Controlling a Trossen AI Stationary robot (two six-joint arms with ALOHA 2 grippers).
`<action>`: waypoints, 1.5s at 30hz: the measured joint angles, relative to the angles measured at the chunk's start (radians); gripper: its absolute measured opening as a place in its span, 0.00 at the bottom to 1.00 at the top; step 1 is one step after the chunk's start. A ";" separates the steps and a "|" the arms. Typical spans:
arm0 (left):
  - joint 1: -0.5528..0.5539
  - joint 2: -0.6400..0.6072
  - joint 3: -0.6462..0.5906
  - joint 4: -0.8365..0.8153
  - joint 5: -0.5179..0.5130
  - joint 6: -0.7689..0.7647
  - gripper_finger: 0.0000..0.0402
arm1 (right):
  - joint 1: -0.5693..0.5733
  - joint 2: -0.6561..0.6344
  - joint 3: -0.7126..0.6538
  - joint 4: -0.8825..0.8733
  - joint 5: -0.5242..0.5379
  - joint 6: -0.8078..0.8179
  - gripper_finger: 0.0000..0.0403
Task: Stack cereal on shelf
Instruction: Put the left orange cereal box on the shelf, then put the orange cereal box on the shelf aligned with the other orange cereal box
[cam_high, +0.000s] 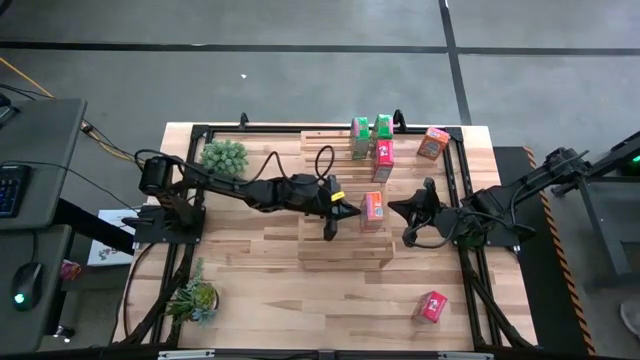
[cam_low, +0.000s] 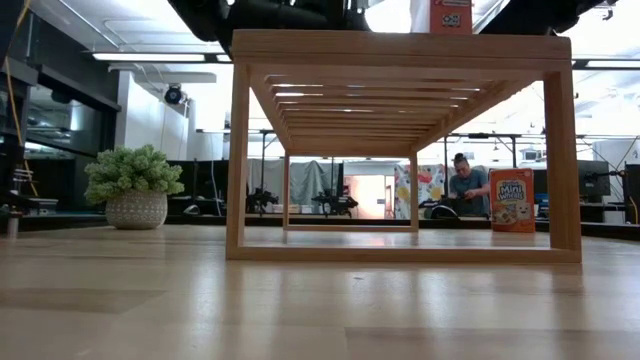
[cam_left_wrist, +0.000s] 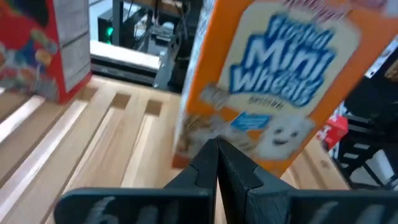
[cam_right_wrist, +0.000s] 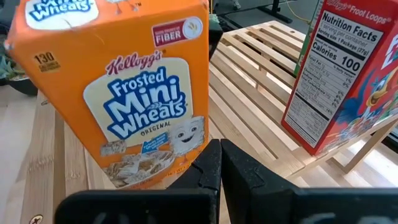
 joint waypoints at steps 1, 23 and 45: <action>-0.001 0.004 0.001 0.009 0.000 0.000 0.00 | 0.000 0.000 0.000 0.000 0.000 -0.001 0.00; 0.015 -0.027 0.001 -0.047 0.003 0.014 0.00 | 0.000 0.000 0.000 0.007 0.001 -0.002 0.00; 0.015 -0.796 -0.694 0.262 -0.221 0.111 0.00 | 0.000 0.000 0.000 0.007 -0.001 -0.001 0.00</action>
